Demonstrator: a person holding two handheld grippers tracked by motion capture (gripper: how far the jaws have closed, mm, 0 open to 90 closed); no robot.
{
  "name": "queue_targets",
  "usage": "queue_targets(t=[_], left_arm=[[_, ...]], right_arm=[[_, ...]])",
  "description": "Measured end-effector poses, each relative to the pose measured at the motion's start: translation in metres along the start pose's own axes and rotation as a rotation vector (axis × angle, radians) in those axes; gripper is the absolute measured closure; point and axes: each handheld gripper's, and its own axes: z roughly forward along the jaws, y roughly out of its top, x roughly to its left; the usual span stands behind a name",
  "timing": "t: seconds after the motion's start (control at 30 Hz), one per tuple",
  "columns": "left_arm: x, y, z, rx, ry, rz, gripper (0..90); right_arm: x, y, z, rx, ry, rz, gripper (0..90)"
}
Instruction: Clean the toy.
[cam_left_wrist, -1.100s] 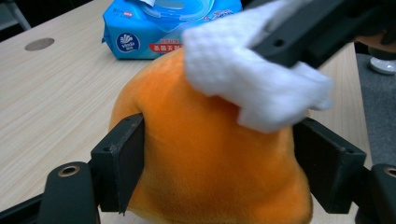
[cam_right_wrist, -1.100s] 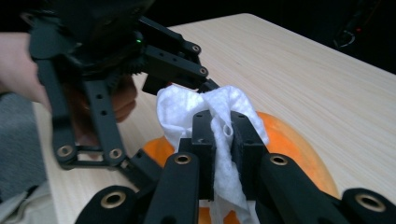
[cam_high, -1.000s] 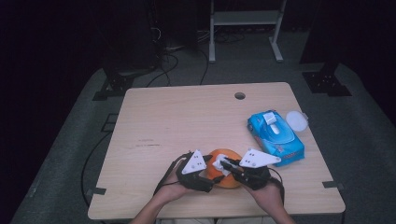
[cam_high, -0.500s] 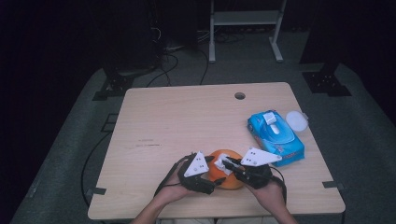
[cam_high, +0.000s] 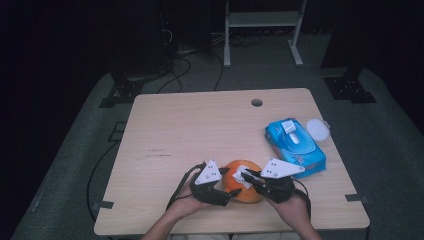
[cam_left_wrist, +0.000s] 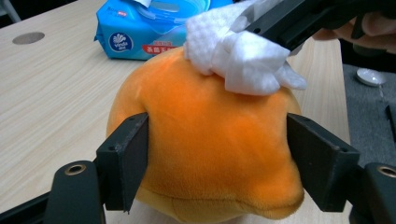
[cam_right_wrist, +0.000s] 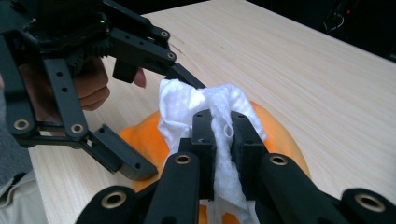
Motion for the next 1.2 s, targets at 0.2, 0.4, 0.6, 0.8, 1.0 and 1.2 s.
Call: queue_targets(t=[0.2,0.4,0.6,0.8,1.0,1.2], left_arm=[[-0.006,0.001,0.002,0.006,0.007,0.061,27.8],[0.007,-0.002,0.001,-0.014,0.001,-0.065,8.2],[0.007,-0.003,0.001,-0.012,-0.033,-0.072,23.9],[0.000,-0.004,0.001,0.017,-0.012,-0.004,28.6],[0.003,-0.007,0.002,0.023,-0.014,-0.014,29.5],[0.006,0.000,-0.004,-0.047,-0.043,-0.020,20.1]], right_arm=[[0.008,0.006,0.003,-0.006,0.020,-0.038,81.3],[-0.007,-0.003,-0.001,0.001,0.012,0.012,81.4],[-0.006,-0.002,-0.002,-0.001,0.008,0.020,81.4],[0.013,0.003,0.006,-0.015,0.040,-0.027,81.4],[-0.008,-0.003,-0.002,-0.006,-0.014,0.016,81.5],[-0.019,-0.013,-0.005,-0.011,-0.009,0.076,81.5]])
